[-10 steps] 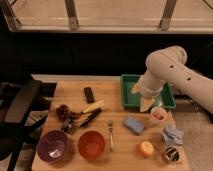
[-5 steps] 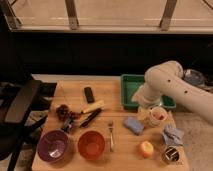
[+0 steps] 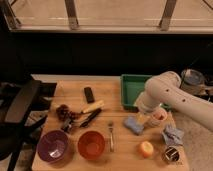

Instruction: Place sponge in purple bowl

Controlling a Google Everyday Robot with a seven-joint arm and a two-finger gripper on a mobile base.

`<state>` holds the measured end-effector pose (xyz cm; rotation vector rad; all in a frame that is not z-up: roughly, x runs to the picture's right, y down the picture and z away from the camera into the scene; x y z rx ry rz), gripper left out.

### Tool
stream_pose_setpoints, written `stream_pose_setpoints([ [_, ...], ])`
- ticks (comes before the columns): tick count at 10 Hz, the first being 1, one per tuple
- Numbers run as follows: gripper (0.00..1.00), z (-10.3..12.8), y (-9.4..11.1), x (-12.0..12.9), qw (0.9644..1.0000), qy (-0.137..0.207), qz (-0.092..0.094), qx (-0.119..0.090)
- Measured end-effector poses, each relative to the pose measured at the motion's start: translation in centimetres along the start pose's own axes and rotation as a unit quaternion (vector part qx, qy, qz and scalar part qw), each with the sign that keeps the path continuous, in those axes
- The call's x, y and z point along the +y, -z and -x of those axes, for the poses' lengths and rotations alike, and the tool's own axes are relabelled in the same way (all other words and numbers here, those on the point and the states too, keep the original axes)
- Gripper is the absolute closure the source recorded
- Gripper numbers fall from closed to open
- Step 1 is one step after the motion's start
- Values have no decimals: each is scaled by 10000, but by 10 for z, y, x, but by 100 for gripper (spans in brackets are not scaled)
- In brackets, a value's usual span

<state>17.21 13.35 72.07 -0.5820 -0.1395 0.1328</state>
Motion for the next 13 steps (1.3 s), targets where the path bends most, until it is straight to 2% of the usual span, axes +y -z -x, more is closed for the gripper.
stream_pose_setpoints([
  [1, 35, -1, -9, 1, 9996, -253, 31, 146],
  [3, 35, 0, -25, 0, 9979, -352, 123, 525],
  [6, 35, -16, -58, 3, 9960, -558, 382, 592],
  [8, 35, -24, -75, 4, 9957, -692, 449, 433],
  [10, 35, -30, -83, 6, 9958, -789, 412, 190],
  [13, 35, -30, -98, 10, 9965, -717, 326, -280],
])
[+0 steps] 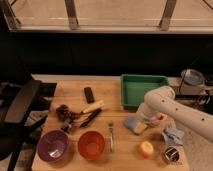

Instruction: Place sponge in purple bowl

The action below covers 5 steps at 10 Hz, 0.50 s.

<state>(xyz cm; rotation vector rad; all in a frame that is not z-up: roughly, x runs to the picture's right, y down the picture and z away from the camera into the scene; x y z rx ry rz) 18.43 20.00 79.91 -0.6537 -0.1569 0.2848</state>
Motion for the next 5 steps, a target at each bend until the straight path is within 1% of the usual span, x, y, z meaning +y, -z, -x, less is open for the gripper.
stream_pose_setpoints([
  [2, 35, -11, -15, 2, 9991, 9, 26, -425],
  [3, 35, -13, -21, 2, 9989, 50, 46, -464],
  [5, 35, -15, -33, 2, 9981, 244, 84, -566],
])
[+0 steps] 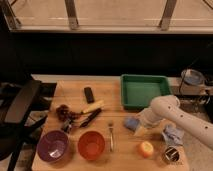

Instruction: Place sponge in purple bowl

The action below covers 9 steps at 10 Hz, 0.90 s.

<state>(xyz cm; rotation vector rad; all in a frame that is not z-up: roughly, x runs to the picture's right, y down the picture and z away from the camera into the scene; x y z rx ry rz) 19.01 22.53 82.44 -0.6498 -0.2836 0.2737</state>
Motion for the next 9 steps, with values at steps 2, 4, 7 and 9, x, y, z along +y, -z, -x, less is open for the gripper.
stream_pose_setpoints([
  [2, 49, 1, -1, 2, 9998, 178, -16, -20],
  [4, 69, 16, 9, 3, 9983, 575, -51, 19],
  [7, 97, 33, 16, 8, 9956, 928, -102, -32],
  [9, 100, 58, 37, 9, 9920, 1236, -205, -149],
])
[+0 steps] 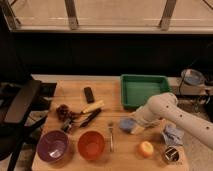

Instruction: Place sponge in purple bowl

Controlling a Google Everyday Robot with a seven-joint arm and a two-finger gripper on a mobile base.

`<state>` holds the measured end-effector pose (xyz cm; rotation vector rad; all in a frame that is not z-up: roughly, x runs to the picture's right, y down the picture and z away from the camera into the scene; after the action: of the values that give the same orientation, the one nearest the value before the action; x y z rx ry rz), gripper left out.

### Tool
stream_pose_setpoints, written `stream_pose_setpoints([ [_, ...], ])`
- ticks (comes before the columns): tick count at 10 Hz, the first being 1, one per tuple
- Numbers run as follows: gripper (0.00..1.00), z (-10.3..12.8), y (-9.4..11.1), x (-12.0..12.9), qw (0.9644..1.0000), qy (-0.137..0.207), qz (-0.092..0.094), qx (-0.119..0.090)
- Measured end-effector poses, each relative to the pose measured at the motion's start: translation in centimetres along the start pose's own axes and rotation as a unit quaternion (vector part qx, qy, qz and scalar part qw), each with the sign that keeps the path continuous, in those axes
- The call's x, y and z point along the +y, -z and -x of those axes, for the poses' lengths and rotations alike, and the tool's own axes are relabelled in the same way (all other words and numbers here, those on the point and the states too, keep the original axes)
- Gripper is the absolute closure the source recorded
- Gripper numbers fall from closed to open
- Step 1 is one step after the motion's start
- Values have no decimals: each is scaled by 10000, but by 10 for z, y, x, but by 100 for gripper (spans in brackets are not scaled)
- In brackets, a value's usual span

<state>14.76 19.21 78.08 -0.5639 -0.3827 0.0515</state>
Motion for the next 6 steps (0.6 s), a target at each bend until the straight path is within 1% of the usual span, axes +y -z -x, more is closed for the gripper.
stream_pose_setpoints([
  [1, 100, 15, 11, -4, 9998, 174, -34, -46],
  [3, 100, 61, 38, -15, 9976, 664, -121, -168],
  [4, 100, 90, 43, -20, 9952, 940, -127, -246],
  [5, 100, 114, 44, -23, 9927, 1157, -121, -329],
  [6, 100, 142, 41, -25, 9890, 1408, -83, -455],
])
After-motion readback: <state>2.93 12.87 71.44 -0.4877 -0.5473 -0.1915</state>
